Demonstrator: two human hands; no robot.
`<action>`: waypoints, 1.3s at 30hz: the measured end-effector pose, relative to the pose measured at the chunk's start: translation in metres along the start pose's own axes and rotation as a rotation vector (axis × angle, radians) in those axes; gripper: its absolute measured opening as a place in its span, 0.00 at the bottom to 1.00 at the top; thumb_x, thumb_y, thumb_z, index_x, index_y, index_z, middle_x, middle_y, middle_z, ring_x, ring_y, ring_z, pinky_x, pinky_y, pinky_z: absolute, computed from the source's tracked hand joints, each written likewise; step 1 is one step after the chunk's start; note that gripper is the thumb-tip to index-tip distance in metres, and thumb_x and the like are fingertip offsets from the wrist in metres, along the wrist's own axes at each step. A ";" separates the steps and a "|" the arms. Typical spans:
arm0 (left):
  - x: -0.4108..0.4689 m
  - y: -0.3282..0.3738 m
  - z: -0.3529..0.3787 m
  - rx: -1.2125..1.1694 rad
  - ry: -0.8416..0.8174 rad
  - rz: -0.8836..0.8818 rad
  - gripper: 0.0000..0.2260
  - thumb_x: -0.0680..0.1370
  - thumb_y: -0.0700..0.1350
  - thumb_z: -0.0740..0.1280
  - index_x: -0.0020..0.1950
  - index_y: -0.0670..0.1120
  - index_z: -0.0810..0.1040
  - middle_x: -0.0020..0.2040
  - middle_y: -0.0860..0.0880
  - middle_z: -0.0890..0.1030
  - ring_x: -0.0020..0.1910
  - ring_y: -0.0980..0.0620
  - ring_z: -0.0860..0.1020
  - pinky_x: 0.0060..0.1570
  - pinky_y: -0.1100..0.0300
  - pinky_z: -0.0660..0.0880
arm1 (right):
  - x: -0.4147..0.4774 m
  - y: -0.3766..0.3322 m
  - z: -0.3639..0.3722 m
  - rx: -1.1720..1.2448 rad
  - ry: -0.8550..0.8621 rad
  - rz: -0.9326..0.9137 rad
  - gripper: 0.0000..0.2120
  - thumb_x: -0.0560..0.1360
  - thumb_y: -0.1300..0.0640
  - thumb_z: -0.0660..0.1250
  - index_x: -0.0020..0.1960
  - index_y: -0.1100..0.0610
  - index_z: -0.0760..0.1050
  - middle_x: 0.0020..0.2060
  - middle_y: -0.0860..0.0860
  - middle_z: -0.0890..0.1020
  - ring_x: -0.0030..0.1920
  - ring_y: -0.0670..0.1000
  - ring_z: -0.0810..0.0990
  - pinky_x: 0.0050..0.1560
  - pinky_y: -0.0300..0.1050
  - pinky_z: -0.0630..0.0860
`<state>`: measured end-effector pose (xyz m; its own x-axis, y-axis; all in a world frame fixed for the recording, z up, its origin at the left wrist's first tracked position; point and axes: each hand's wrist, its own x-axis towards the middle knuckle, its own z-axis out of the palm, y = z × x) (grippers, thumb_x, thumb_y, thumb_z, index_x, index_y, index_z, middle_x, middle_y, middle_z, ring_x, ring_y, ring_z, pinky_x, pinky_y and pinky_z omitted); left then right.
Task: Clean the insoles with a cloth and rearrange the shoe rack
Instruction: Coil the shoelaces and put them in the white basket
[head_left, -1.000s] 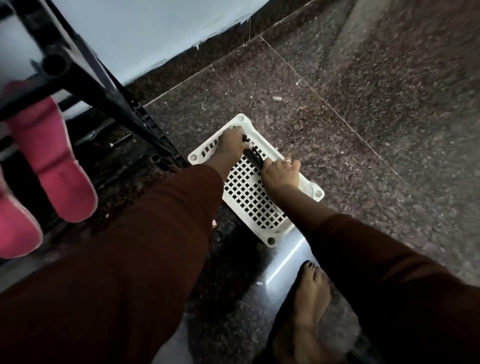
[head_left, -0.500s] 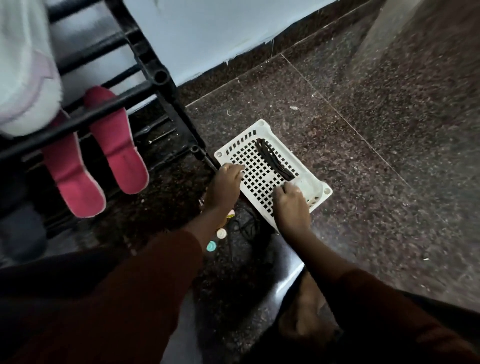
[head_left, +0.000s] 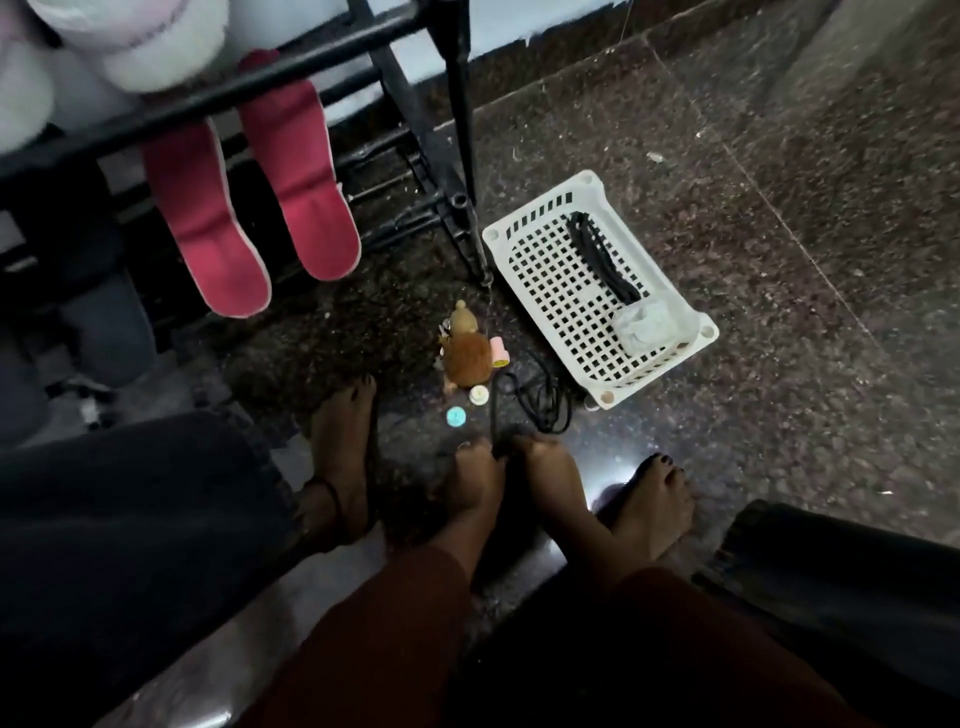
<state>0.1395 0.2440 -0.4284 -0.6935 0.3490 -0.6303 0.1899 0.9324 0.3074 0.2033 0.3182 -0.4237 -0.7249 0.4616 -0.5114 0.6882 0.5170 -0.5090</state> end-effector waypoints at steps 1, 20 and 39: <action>0.002 0.002 0.004 0.000 -0.001 -0.016 0.13 0.79 0.46 0.61 0.58 0.41 0.76 0.57 0.41 0.78 0.58 0.43 0.75 0.56 0.53 0.69 | 0.002 0.000 0.001 -0.010 -0.001 -0.013 0.10 0.72 0.55 0.64 0.51 0.56 0.79 0.48 0.55 0.81 0.49 0.56 0.80 0.46 0.46 0.75; -0.014 -0.014 -0.036 -0.302 0.082 0.149 0.07 0.74 0.37 0.68 0.50 0.35 0.79 0.49 0.37 0.82 0.48 0.43 0.78 0.46 0.58 0.65 | 0.002 -0.023 -0.017 -0.063 -0.074 -0.081 0.09 0.75 0.57 0.63 0.52 0.56 0.80 0.56 0.57 0.70 0.55 0.59 0.71 0.54 0.46 0.69; -0.209 0.053 -0.302 -1.417 0.061 0.296 0.06 0.77 0.31 0.62 0.51 0.35 0.78 0.32 0.48 0.79 0.29 0.58 0.76 0.30 0.68 0.73 | -0.153 -0.224 -0.235 0.336 0.185 -0.439 0.09 0.74 0.63 0.65 0.38 0.54 0.81 0.31 0.45 0.78 0.35 0.42 0.74 0.36 0.32 0.66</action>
<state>0.0843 0.1925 -0.0647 -0.7865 0.4705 -0.4000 -0.4800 -0.0583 0.8753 0.1530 0.3015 -0.0689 -0.9169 0.3891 -0.0887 0.2715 0.4454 -0.8532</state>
